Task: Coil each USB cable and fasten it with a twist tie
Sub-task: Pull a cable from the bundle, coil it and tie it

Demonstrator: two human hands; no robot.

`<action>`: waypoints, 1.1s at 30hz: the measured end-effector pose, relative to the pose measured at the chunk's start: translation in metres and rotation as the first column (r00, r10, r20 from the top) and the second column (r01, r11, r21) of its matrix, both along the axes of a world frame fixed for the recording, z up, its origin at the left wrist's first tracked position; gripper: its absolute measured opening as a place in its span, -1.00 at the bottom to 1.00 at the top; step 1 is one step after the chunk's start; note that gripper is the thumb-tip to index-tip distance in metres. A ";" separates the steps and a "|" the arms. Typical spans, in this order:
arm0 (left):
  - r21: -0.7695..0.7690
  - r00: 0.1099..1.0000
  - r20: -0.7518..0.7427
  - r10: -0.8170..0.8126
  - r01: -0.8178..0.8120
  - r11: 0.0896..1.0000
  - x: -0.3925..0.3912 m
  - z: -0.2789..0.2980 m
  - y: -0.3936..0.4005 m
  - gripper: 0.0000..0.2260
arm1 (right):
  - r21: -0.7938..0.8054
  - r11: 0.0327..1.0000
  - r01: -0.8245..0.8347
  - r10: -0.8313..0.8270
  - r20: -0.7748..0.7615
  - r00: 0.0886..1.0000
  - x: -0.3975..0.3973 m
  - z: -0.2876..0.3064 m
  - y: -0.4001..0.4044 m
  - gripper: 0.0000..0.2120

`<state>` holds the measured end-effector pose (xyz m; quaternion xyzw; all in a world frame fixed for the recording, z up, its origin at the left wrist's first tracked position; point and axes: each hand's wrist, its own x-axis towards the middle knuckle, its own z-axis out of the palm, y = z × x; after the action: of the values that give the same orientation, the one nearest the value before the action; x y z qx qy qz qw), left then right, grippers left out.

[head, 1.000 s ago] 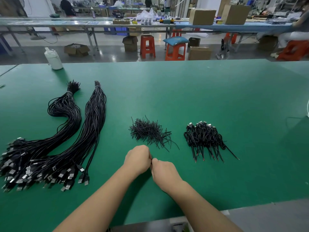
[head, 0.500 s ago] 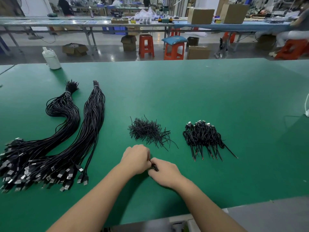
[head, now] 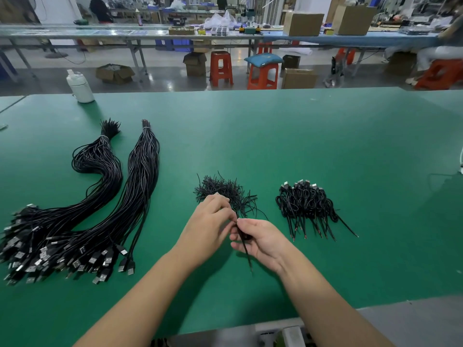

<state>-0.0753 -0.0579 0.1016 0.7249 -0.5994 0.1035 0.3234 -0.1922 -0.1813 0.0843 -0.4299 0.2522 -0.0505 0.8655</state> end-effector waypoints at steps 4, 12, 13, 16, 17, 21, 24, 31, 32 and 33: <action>-0.056 0.995 0.098 0.023 -0.017 0.998 -0.003 0.008 0.002 -0.93 | 0.020 0.997 0.079 -0.080 0.031 0.996 0.003 -0.003 0.008 -0.88; 0.058 0.920 0.390 -0.041 0.020 0.998 0.001 0.013 0.008 -0.94 | 0.114 0.993 0.025 -0.024 -0.010 1.000 -0.001 -0.002 0.006 -0.72; 0.056 0.921 0.389 -0.040 0.019 0.998 0.001 0.014 0.009 -0.94 | 0.111 0.994 0.013 -0.011 -0.015 1.000 -0.001 -0.001 0.004 -0.75; 0.049 0.985 0.170 0.035 -0.044 0.998 -0.004 0.015 0.010 -0.98 | -0.032 0.999 0.026 -0.027 -0.043 0.999 -0.003 0.005 0.000 -0.72; 0.050 0.996 0.000 0.090 -0.090 0.995 -0.006 0.016 0.011 -0.97 | -0.171 0.984 0.050 -0.058 -0.041 0.998 -0.004 0.004 -0.002 -0.79; 0.140 0.759 -0.611 0.224 -0.175 0.975 -0.005 0.017 0.006 -0.85 | -0.616 0.786 0.046 -0.045 0.017 0.999 -0.008 0.005 0.001 -0.79; 0.166 0.738 -0.637 0.220 -0.147 0.975 -0.005 0.016 0.006 -0.84 | -0.733 0.679 0.054 -0.094 -0.014 0.996 -0.005 0.009 0.001 -0.90; 0.085 0.999 -0.009 -0.041 0.042 0.996 -0.011 0.007 0.011 -0.97 | -0.557 0.827 0.073 -0.115 -0.041 0.993 0.001 0.013 0.004 -0.89; 0.079 0.999 -0.015 -0.051 0.052 0.996 -0.012 0.005 0.011 -0.97 | -0.553 0.831 0.061 -0.093 -0.030 0.995 0.000 0.014 0.002 -0.94; 0.072 0.997 -0.065 -0.033 0.038 0.997 -0.014 0.004 0.011 -0.97 | -0.564 0.824 0.050 -0.070 -0.014 0.997 -0.002 0.016 0.001 -0.98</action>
<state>-0.0895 -0.0471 0.1056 0.7284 -0.6049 0.0526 0.3174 -0.1938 -0.1799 0.1000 -0.6585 0.2541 -0.1427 0.6939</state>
